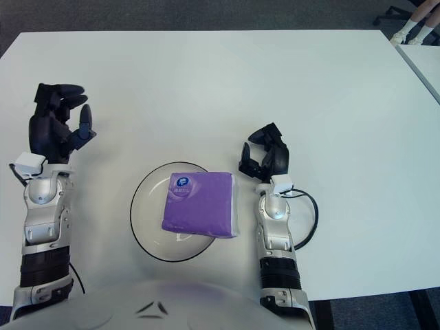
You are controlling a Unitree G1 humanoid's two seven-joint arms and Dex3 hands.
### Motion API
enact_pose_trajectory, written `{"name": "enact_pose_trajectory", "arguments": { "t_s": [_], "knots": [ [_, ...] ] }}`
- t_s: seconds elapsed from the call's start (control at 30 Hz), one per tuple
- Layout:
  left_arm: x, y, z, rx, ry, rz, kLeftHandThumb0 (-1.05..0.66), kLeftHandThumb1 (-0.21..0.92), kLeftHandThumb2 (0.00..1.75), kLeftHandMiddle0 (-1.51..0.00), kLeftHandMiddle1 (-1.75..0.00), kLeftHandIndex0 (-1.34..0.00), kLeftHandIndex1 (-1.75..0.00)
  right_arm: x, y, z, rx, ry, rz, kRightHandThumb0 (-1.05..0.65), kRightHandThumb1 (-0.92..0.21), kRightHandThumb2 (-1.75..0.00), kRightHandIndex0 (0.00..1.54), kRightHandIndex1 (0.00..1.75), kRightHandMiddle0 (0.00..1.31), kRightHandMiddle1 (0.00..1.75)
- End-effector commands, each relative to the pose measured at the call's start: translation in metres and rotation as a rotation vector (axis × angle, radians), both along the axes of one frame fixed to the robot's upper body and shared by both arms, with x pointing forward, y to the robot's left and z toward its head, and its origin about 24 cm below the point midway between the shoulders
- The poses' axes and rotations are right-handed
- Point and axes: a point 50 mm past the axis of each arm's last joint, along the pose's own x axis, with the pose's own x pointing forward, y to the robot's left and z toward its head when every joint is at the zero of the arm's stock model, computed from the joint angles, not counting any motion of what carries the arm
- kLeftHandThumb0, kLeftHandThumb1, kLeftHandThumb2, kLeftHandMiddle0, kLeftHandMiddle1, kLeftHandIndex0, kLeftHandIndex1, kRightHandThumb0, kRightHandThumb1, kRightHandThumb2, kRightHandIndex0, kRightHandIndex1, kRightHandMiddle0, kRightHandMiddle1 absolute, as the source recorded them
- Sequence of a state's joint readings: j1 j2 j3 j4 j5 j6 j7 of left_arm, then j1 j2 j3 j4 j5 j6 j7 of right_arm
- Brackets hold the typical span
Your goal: Put the tissue paper into the plate.
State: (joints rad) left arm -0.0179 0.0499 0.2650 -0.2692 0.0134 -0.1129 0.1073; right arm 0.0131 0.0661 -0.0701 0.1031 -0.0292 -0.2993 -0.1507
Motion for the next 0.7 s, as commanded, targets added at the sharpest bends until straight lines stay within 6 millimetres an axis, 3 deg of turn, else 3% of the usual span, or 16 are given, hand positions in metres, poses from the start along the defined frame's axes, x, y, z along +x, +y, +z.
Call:
{"name": "enact_pose_trajectory", "arguments": {
  "t_s": [0.0,0.47,0.53,0.67],
  "knots": [
    [-0.007,-0.001,-0.012,-0.064,0.077,0.097,-0.41,0.57,1.00,-0.74,-1.74,-0.42,-1.75,-0.030,0.001,-0.062,0.058,0.371,-0.021,-0.44,-0.46,-1.15,0.85,1.75,0.50,1.75],
    [-0.014,-0.009,-0.032,-0.161,0.156,0.115,-0.43,0.47,1.13,-0.79,-1.75,-0.49,-1.75,-0.028,0.005,-0.062,0.051,0.367,-0.003,-0.44,-0.45,-1.15,0.85,1.75,0.50,1.75],
    [-0.015,-0.011,-0.037,-0.179,0.164,0.111,-0.22,0.30,1.33,-0.75,-1.75,-0.54,-1.73,-0.028,0.006,-0.062,0.054,0.368,0.000,-0.44,-0.45,-1.15,0.85,1.75,0.50,1.75],
    [-0.017,-0.014,-0.042,-0.197,0.179,0.107,-0.05,0.14,1.52,-0.74,-1.75,-0.60,-1.70,-0.027,0.007,-0.062,0.061,0.369,0.003,-0.44,-0.45,-1.15,0.84,1.75,0.51,1.75]
  ]
}}
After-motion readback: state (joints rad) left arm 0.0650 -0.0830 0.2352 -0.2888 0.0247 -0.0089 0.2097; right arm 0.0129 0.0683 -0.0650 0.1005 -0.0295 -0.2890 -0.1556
